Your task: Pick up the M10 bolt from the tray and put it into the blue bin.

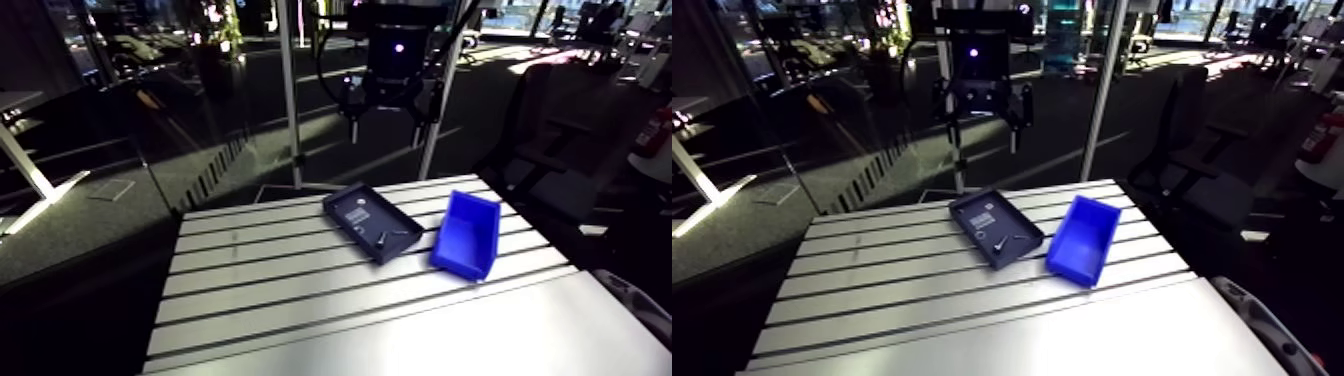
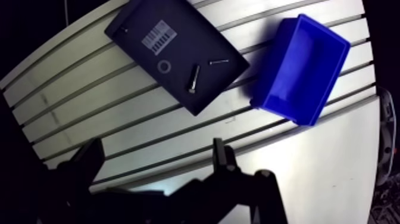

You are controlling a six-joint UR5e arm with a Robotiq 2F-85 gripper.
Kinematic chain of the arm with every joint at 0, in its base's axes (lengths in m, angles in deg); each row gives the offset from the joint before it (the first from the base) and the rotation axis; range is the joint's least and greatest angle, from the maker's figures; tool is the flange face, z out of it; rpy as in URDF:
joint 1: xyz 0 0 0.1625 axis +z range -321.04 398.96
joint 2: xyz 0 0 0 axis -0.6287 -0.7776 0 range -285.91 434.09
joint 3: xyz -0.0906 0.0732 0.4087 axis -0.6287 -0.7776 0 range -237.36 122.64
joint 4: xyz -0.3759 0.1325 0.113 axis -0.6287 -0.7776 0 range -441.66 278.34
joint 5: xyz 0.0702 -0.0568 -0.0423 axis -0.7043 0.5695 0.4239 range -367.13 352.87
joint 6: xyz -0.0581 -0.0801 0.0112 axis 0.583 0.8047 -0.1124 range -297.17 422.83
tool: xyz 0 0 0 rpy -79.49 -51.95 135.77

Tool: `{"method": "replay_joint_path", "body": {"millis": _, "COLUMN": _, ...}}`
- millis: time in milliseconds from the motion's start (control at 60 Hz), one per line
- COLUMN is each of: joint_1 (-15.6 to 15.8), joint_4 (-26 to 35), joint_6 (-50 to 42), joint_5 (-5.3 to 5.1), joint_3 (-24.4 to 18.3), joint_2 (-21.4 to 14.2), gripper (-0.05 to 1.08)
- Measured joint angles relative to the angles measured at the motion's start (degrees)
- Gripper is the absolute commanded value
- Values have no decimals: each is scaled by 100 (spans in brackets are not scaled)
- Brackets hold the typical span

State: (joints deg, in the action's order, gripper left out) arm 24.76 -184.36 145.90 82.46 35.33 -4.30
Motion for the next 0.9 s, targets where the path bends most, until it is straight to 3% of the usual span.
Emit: {"method": "replay_joint_path", "body": {"millis": 900, "joint_1": -126, "joint_4": -1049, "joint_6": -525, "joint_5": 102, "joint_3": 509, "joint_2": 770, "gripper": 1}}
